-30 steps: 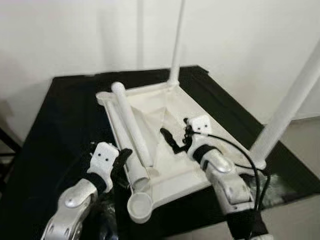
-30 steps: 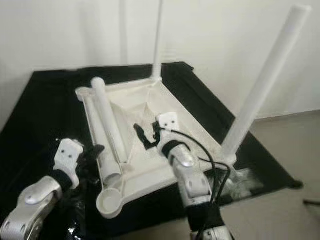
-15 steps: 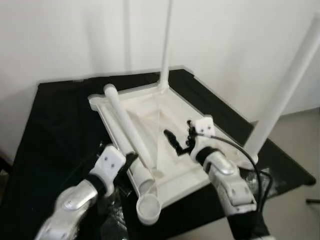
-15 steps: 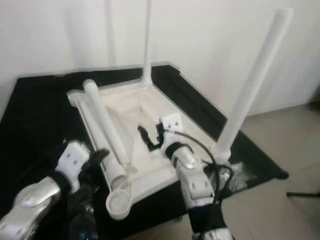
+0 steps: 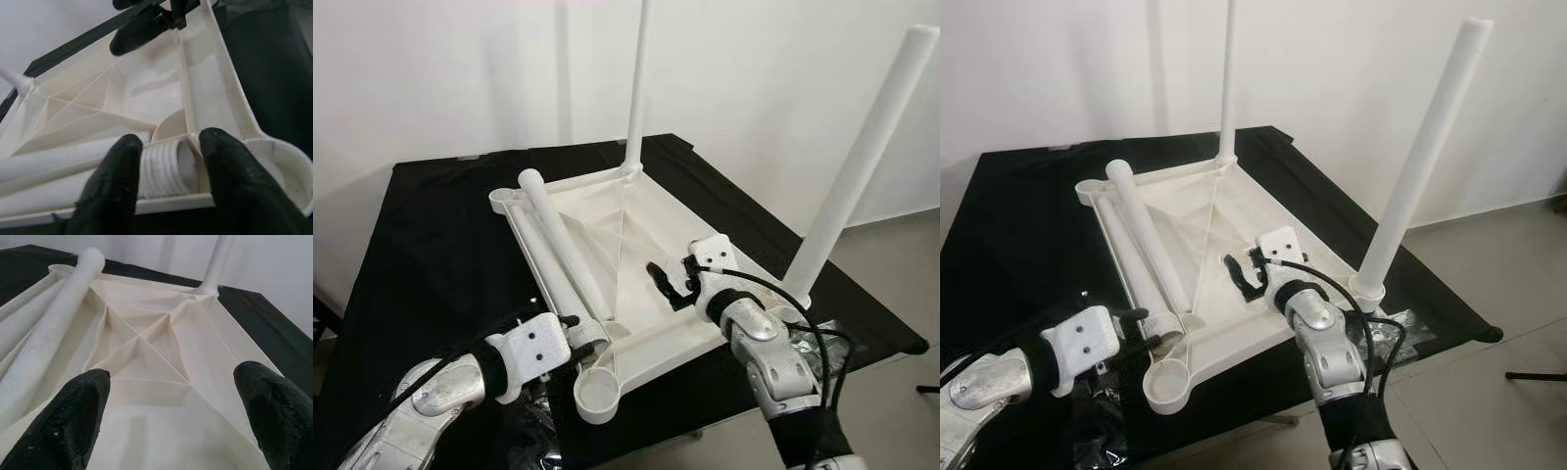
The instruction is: Building children table
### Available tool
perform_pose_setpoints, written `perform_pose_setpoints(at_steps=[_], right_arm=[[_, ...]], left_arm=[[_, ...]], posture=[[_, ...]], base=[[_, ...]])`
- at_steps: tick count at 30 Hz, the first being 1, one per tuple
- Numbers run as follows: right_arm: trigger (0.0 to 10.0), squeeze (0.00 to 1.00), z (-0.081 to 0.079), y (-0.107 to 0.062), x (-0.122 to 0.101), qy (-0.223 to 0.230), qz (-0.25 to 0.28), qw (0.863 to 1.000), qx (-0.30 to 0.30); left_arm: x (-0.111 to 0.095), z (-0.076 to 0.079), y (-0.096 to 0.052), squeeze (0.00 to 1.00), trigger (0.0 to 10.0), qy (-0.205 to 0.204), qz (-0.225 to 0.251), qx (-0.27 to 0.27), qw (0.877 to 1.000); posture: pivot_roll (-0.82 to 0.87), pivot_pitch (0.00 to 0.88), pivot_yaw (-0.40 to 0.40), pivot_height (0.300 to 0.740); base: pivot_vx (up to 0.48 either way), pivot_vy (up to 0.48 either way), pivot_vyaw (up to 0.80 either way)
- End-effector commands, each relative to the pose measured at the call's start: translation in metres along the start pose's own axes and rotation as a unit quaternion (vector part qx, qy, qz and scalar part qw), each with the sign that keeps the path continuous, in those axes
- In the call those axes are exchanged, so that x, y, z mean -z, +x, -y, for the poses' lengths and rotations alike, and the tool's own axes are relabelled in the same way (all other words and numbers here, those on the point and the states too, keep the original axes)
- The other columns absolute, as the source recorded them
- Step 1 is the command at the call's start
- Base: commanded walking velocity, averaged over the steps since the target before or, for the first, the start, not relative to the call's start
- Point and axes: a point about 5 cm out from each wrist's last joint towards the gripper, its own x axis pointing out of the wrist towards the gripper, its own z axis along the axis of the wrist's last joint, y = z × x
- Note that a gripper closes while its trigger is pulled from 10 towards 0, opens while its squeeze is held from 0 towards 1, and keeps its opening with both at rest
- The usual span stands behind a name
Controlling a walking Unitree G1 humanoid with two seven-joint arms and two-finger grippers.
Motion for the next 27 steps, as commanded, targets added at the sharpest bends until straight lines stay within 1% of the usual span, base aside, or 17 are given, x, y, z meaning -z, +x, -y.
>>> perform_pose_setpoints(at_steps=[1, 2, 3, 5, 6, 9, 13, 16, 17, 19, 20, 21, 22, 24, 25, 26, 27], right_arm=[[10.0, 0.00, 0.002, 0.000, 0.003, -0.003, -0.012, 1.000, 0.004], [10.0, 0.00, 0.002, 0.000, 0.003, -0.003, -0.012, 1.000, 0.004], [10.0, 0.00, -0.002, -0.004, 0.007, -0.017, -0.025, 0.999, -0.011], [10.0, 0.00, -0.002, -0.004, 0.007, -0.017, -0.025, 0.999, -0.011], [10.0, 0.00, -0.004, -0.007, 0.011, -0.037, -0.040, 0.998, -0.023], [10.0, 0.00, -0.004, -0.008, 0.012, -0.061, -0.048, 0.997, -0.030], [10.0, 0.00, -0.007, -0.010, 0.011, -0.066, -0.065, 0.994, -0.055], [10.0, 0.00, -0.009, -0.010, 0.010, -0.062, -0.068, 0.993, -0.070], [10.0, 0.00, -0.013, -0.011, 0.007, -0.061, -0.068, 0.991, -0.094], [10.0, 0.00, -0.013, -0.011, 0.007, -0.061, -0.068, 0.991, -0.094], [10.0, 0.00, -0.022, -0.020, 0.002, -0.087, -0.064, 0.981, -0.160], [10.0, 0.00, -0.022, -0.020, 0.002, -0.087, -0.064, 0.981, -0.160], [10.0, 0.00, -0.026, -0.029, 0.001, -0.119, -0.069, 0.967, -0.214], [10.0, 0.00, -0.026, -0.029, 0.001, -0.119, -0.069, 0.967, -0.214], [10.0, 0.00, -0.023, -0.037, 0.002, -0.146, -0.085, 0.954, -0.246], [10.0, 0.00, -0.023, -0.037, 0.002, -0.146, -0.085, 0.954, -0.246], [10.0, 0.00, -0.016, -0.042, 0.004, -0.164, -0.101, 0.947, -0.256]], left_arm=[[0.000, 0.002, 0.002, 1.00, 10.0, 0.011, -0.010, 0.012, 1.000], [0.000, 0.002, 0.002, 1.00, 10.0, 0.011, -0.010, 0.012, 1.000], [0.006, 0.001, 0.006, 1.00, 10.0, 0.030, -0.031, 0.010, 0.999], [0.006, 0.001, 0.006, 1.00, 10.0, 0.030, -0.031, 0.010, 0.999], [0.010, -0.004, 0.009, 1.00, 10.0, 0.053, -0.056, 0.005, 0.997], [0.011, -0.010, 0.011, 1.00, 10.0, 0.064, -0.067, -0.006, 0.996], [0.009, -0.017, 0.018, 1.00, 10.0, 0.089, -0.080, -0.008, 0.993], [0.008, -0.019, 0.020, 1.00, 10.0, 0.094, -0.087, -0.008, 0.992], [0.008, -0.020, 0.022, 1.00, 10.0, 0.100, -0.093, -0.007, 0.991], [0.008, -0.020, 0.022, 1.00, 10.0, 0.100, -0.093, -0.007, 0.991], [0.009, -0.020, 0.025, 1.00, 10.0, 0.104, -0.108, 0.000, 0.989], [0.009, -0.020, 0.025, 1.00, 10.0, 0.104, -0.108, 0.000, 0.989], [0.010, -0.019, 0.027, 1.00, 10.0, 0.104, -0.118, 0.010, 0.988], [0.010, -0.019, 0.027, 1.00, 10.0, 0.104, -0.118, 0.010, 0.988], [0.011, -0.015, 0.028, 1.00, 10.0, 0.106, -0.127, 0.026, 0.986], [0.011, -0.015, 0.028, 1.00, 10.0, 0.106, -0.127, 0.026, 0.986], [0.010, -0.012, 0.028, 1.00, 10.0, 0.107, -0.133, 0.043, 0.984]], posture=[[0.02, 0.000, -0.022, 0.740], [0.02, 0.000, -0.022, 0.740], [0.02, 0.000, -0.018, 0.740], [0.02, 0.000, -0.018, 0.740], [0.02, 0.000, -0.019, 0.740], [0.01, 0.000, -0.012, 0.740], [0.01, 0.000, -0.009, 0.740], [0.01, 0.000, -0.008, 0.740], [0.01, 0.000, -0.007, 0.740], [0.01, 0.000, -0.007, 0.740], [0.00, 0.000, 0.000, 0.740], [0.00, 0.000, 0.000, 0.740], [-0.01, 0.000, 0.002, 0.740], [-0.01, 0.000, 0.002, 0.740], [-0.01, 0.000, 0.003, 0.740], [-0.01, 0.000, 0.003, 0.740], [-0.01, 0.000, 0.003, 0.740]], base=[[0.000, 0.000, 0.00], [0.000, 0.000, 0.00], [0.000, 0.000, 0.00], [0.000, 0.000, 0.00], [0.000, 0.000, 0.00], [0.000, 0.000, 0.00], [0.000, 0.000, 0.00], [0.000, 0.000, 0.00], [0.000, 0.000, 0.00], [0.000, 0.000, 0.00], [0.000, 0.000, 0.00], [0.000, 0.000, 0.00], [0.000, 0.000, 0.00], [0.000, 0.000, 0.00], [0.000, 0.000, 0.00], [0.000, 0.000, 0.00], [0.000, 0.000, 0.00]])
